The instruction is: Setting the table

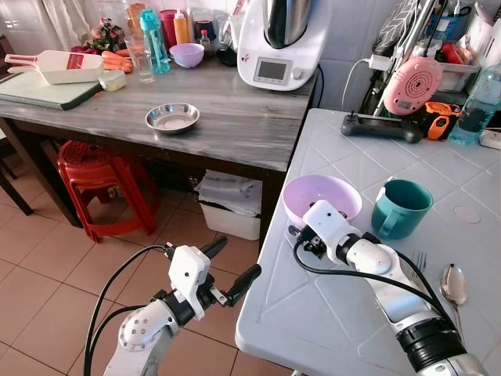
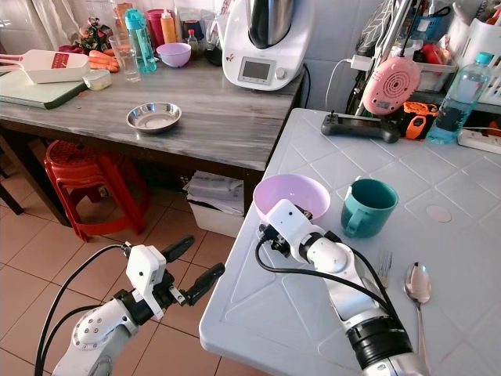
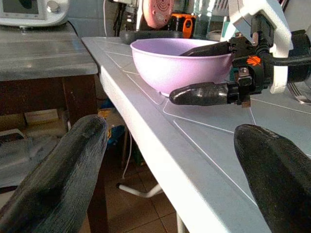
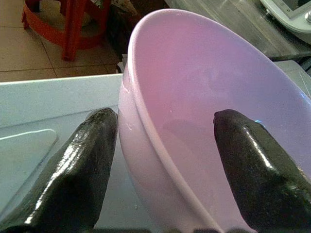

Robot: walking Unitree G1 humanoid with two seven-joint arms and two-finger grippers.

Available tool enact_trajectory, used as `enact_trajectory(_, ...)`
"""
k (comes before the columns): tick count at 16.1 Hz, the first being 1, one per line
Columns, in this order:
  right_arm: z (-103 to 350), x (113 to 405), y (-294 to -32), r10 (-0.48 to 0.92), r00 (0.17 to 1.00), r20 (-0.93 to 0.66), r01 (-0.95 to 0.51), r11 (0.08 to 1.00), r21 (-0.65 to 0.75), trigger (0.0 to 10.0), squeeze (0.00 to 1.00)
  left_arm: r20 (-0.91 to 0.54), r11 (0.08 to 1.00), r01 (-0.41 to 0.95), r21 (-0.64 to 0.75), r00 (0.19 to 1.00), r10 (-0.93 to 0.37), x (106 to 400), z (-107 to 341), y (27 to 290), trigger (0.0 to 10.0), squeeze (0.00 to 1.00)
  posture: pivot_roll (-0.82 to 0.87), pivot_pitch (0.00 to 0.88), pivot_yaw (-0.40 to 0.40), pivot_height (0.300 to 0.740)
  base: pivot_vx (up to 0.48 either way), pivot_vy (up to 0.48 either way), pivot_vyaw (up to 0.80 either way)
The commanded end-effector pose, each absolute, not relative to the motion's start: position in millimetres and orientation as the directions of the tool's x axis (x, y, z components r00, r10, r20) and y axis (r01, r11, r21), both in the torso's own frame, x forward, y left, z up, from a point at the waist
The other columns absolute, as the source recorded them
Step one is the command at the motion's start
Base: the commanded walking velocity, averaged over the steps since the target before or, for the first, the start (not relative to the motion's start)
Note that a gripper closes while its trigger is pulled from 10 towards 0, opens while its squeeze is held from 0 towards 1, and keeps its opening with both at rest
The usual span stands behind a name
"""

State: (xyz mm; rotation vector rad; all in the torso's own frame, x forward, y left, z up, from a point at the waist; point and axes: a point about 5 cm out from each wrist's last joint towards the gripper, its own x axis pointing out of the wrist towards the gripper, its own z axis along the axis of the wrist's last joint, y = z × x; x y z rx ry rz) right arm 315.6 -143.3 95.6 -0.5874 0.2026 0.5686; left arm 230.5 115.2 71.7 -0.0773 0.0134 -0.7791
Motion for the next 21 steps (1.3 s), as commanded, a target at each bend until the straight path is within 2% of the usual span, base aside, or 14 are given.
enact_trajectory(1, 90.3, 312.6, -144.8, 0.448, 0.816, -0.365, -0.577, 0.675, -0.461, 0.0, 0.0, 0.009, 0.701, 0.709, -0.074, 0.703, -0.711, 232.4, 72.8, 115.8, 10.0, 0.0, 0.11, 0.0, 0.007, 0.74, 0.0, 0.0, 0.0)
enact_trajectory(2, 90.0, 312.6, -144.6, 0.45, 0.815, -0.366, -0.578, 0.676, -0.457, 0.0, 0.0, 0.008, 0.7, 0.71, -0.074, 0.703, -0.712, 232.6, 73.1, 115.6, 10.0, 0.0, 0.11, 0.0, 0.007, 0.74, 0.0, 0.0, 0.0)
enact_trajectory(3, 89.9, 312.6, -144.3, 0.451, 0.814, -0.366, -0.579, 0.676, -0.456, 0.9, 0.0, 0.008, 0.701, 0.71, -0.074, 0.703, -0.711, 232.8, 73.2, 115.6, 10.0, 0.0, 0.11, 0.0, 0.007, 0.74, 0.0, 0.0, 0.0)
enact_trajectory(4, 87.0, 311.3, -142.7, 0.457, 0.805, -0.378, -0.592, 0.661, -0.461, 10.0, 0.0, 0.008, 0.702, 0.709, -0.074, 0.704, -0.71, 232.6, 73.6, 115.6, 10.0, 0.0, 0.11, 0.0, 0.007, 0.74, 0.0, 0.0, 0.0)
enact_trajectory(5, 85.2, 310.2, -141.9, 0.462, 0.801, -0.382, -0.598, 0.659, -0.457, 10.0, 0.0, 0.007, 0.703, 0.708, -0.073, 0.705, -0.709, 232.6, 73.8, 115.6, 10.0, 0.0, 0.11, 0.0, 0.007, 0.74, 0.0, 0.0, 0.0)
enact_trajectory(6, 84.8, 309.8, -141.9, 0.459, 0.804, -0.378, -0.594, 0.664, -0.454, 10.0, 1.0, 0.005, 0.704, 0.706, -0.073, 0.707, -0.708, 232.8, 73.9, 115.8, 10.0, 0.0, 0.12, 0.0, 0.007, 0.74, 0.0, 0.0, 0.0)
enact_trajectory(7, 84.3, 309.0, -141.2, 0.464, 0.8, -0.38, -0.598, 0.662, -0.452, 10.0, 1.0, 0.004, 0.706, 0.705, -0.072, 0.708, -0.706, 232.8, 74.1, 116.0, 10.0, 0.0, 0.12, 0.0, 0.007, 0.74, 0.0, 0.0, 0.0)
enact_trajectory(10, 98.5, 316.4, -141.0, 0.427, 0.867, -0.258, -0.496, 0.676, -0.546, 10.0, 1.0, 0.001, 0.711, 0.7, -0.067, 0.713, -0.702, 232.8, 74.1, 117.4, 10.0, 0.0, 0.12, 0.0, 0.004, 0.74, 0.0, 0.0, 0.0)
enact_trajectory(13, 98.5, 315.0, -138.9, 0.44, 0.86, -0.259, -0.507, 0.67, -0.542, 10.0, 0.99, -0.001, 0.711, 0.7, -0.068, 0.712, -0.702, 233.4, 73.8, 117.7, 10.0, 0.0, 0.12, 0.0, 0.006, 0.74, 0.0, 0.0, 0.0)
enact_trajectory(14, 97.6, 314.1, -139.2, 0.444, 0.853, -0.276, -0.519, 0.664, -0.538, 10.0, 0.0, -0.004, 0.71, 0.701, -0.07, 0.711, -0.703, 233.6, 73.2, 117.5, 10.0, 0.0, 0.12, 0.0, 0.008, 0.74, 0.0, 0.0, 0.0)
enact_trajectory(18, 103.3, 314.6, -138.1, 0.46, 0.828, -0.32, -0.56, 0.651, -0.513, 10.0, 0.0, -0.001, 0.693, 0.717, -0.068, 0.695, -0.719, 233.9, 72.5, 116.5, 10.0, 0.0, 0.11, 0.0, 0.008, 0.74, 0.0, 0.0, 0.0)
enact_trajectory(19, 105.6, 315.3, -136.9, 0.461, 0.828, -0.319, -0.56, 0.662, -0.498, 4.3, 0.0, 0.002, 0.684, 0.726, -0.069, 0.686, -0.728, 234.0, 72.9, 116.3, 10.0, 0.0, 0.11, 0.0, 0.005, 0.74, 0.0, 0.0, 0.0)
enact_trajectory(20, 106.6, 315.5, -136.6, 0.459, 0.829, -0.318, -0.559, 0.667, -0.493, 0.0, 0.0, 0.005, 0.678, 0.732, -0.069, 0.68, -0.733, 233.9, 73.2, 116.1, 10.0, 0.0, 0.11, 0.0, 0.005, 0.74, 0.0, 0.0, 0.0)
enact_trajectory(21, 108.1, 315.5, -136.4, 0.461, 0.826, -0.326, -0.564, 0.661, -0.494, 0.0, 0.0, 0.002, 0.666, 0.743, -0.066, 0.667, -0.745, 233.6, 73.8, 116.1, 10.0, 0.0, 0.11, 0.0, 0.004, 0.74, 0.0, 0.0, 0.0)
